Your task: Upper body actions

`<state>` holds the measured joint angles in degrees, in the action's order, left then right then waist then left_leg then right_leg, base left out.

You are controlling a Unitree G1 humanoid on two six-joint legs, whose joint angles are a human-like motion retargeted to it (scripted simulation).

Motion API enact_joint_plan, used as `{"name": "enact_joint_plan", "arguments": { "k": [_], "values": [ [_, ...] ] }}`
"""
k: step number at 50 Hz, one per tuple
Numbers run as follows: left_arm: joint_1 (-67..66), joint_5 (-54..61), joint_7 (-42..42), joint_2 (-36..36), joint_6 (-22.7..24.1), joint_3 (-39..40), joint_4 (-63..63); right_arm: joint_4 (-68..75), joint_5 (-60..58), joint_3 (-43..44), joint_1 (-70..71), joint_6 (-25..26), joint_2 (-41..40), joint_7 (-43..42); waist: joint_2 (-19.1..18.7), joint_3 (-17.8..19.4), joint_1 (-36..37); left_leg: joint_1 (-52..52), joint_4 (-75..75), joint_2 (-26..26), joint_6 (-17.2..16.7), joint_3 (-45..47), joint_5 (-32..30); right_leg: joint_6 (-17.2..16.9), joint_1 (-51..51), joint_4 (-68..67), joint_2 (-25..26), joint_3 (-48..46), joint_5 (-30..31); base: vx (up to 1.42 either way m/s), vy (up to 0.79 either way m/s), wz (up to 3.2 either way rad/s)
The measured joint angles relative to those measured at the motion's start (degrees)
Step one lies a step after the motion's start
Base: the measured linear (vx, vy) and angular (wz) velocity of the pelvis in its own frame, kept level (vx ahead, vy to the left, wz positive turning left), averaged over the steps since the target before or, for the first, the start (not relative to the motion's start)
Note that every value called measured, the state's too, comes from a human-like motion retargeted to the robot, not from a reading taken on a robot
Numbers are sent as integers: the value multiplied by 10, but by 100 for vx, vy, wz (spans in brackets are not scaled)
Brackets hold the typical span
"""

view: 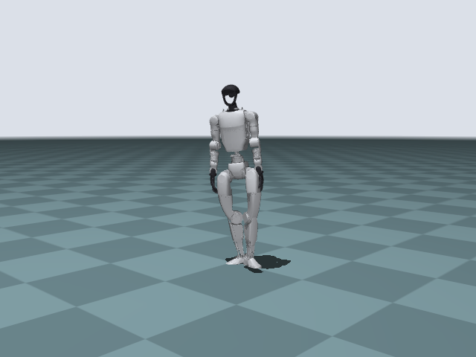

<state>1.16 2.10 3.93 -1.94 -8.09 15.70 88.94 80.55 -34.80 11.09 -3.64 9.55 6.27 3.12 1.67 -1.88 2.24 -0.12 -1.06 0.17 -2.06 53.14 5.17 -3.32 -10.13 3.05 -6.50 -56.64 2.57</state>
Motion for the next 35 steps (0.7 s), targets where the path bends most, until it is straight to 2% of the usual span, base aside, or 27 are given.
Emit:
{"name": "enact_joint_plan", "arguments": {
  "k": [19, 35],
  "values": [
    [8, 6, 3, -3, 0, 6, 1, -1, -4, -2, 3, -5, 1, 5, 9, -1, 2, 0, 1, -5, 5, -3, 0, -10, 4, 12, -2, 11, -28, 0, -2, 0],
    [-13, 2, 1, -7, -1, 5, 25, -10, -10, -11, 3, -6, -1, 9, -8, 0, -19, 7, -3, 15, 4, 8, -13, 14, 28, 9, 8, 54, -17, 2, -8, -22]
  ]
}}
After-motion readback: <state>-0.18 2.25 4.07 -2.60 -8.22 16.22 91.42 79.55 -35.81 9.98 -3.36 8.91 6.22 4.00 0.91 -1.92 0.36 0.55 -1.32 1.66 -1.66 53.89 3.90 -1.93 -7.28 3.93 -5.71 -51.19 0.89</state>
